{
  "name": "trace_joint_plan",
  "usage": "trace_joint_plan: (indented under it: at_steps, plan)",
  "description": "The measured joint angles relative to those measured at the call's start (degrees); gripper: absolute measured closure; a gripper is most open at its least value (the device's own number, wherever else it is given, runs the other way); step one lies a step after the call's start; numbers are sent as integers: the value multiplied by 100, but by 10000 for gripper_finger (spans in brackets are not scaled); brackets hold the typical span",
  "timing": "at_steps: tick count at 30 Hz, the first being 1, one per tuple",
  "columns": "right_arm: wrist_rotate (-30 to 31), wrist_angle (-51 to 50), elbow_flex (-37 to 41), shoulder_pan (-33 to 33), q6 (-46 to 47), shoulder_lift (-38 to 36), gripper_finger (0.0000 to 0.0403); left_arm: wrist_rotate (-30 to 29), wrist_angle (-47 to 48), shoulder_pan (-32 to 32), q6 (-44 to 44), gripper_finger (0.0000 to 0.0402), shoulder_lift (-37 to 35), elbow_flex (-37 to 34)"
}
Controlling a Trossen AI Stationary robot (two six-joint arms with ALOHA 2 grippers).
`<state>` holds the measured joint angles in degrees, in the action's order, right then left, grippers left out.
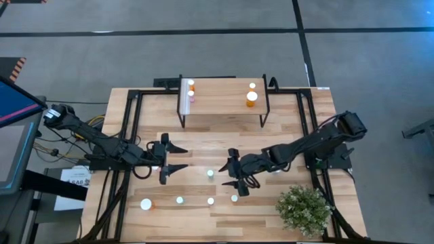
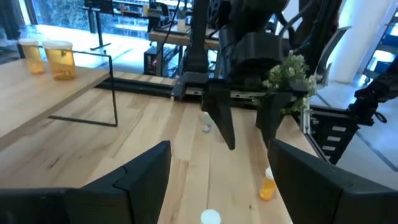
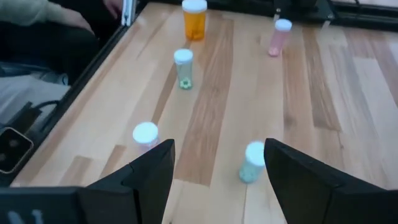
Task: Pick and place medicine bottles onto shelf by color
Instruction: Put the top left blue pill bottle on the shelf
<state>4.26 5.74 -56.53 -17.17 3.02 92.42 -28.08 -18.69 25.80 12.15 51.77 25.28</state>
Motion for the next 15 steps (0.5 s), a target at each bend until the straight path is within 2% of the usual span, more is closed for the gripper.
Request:
trace_joint_plan:
  at_steps: [15]
  plan:
    - [-2, -10, -538, 44, -3, 731, 132, 31, -29, 2, -86, 146, 0, 0]
